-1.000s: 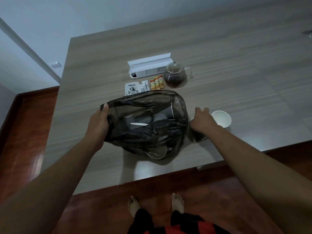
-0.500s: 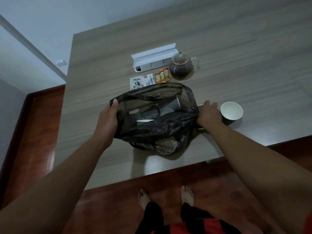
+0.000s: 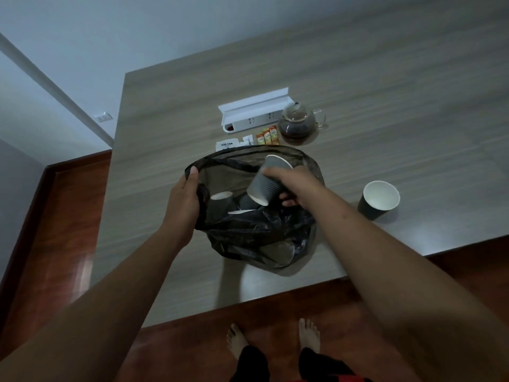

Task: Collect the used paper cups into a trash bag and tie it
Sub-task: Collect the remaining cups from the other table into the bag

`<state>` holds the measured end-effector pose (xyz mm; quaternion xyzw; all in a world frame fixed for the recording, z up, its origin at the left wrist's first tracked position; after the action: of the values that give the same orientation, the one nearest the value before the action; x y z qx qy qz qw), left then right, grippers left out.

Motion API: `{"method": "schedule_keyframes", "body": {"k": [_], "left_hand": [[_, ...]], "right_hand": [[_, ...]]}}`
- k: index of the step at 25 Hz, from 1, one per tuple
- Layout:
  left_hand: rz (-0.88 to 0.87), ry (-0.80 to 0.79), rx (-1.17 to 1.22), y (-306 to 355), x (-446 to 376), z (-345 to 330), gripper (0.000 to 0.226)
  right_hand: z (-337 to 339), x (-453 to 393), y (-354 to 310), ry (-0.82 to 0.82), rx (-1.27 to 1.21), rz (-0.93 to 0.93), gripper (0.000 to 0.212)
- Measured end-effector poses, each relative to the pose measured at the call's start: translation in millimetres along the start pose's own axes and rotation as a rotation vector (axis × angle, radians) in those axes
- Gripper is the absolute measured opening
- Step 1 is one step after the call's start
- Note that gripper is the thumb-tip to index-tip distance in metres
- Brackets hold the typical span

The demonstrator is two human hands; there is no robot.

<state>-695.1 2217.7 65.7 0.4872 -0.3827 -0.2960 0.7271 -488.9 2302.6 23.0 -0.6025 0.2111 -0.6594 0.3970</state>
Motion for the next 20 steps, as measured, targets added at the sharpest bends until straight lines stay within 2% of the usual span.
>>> {"method": "schedule_keyframes", "body": {"k": [2, 6, 8, 10, 12, 15, 17, 18, 20], "left_hand": [[-0.010, -0.015, 0.005, 2, -2, 1, 0.028], [-0.007, -0.025, 0.029, -2, -8, 6, 0.026], [0.004, -0.029, 0.055, -6, -10, 6, 0.027], [0.036, -0.045, 0.088, -8, -12, 5, 0.031], [0.070, -0.053, 0.120, -9, -14, 2, 0.033], [0.114, -0.075, 0.152, -11, -14, -5, 0.035], [0.133, -0.096, 0.173, -11, -9, -18, 0.035], [0.142, -0.100, 0.181, -9, -7, -24, 0.035], [0.143, -0.108, 0.167, -10, -3, -38, 0.037]], "right_hand": [[-9, -6, -2, 0.028, 0.096, 0.055, 0.070], [34, -18, 5, 0.560, 0.623, 0.261, 0.069], [57, -24, 23, 0.546, 0.690, 0.122, 0.069], [69, -33, 43, 0.438, 0.654, 0.001, 0.046], [77, -34, 49, 0.451, 0.552, 0.062, 0.019], [98, -19, 32, 0.627, 0.277, 0.179, 0.025], [120, -9, 19, 0.744, 0.163, 0.319, 0.027], [125, -8, 15, 0.725, 0.181, 0.379, 0.026], [133, -8, 14, 0.539, 0.332, 0.471, 0.024]]}}
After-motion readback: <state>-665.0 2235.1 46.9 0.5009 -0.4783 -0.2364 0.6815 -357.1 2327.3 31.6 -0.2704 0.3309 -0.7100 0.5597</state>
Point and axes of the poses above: each hand's wrist, its own x-axis away from the middle knuckle, its own z-axis out of the back of the hand, y = z × x, the point moved 2 cm from there along -x, towards the middle knuckle, and after that the axes turned 4 degrees about y, right-handed, at the moved point
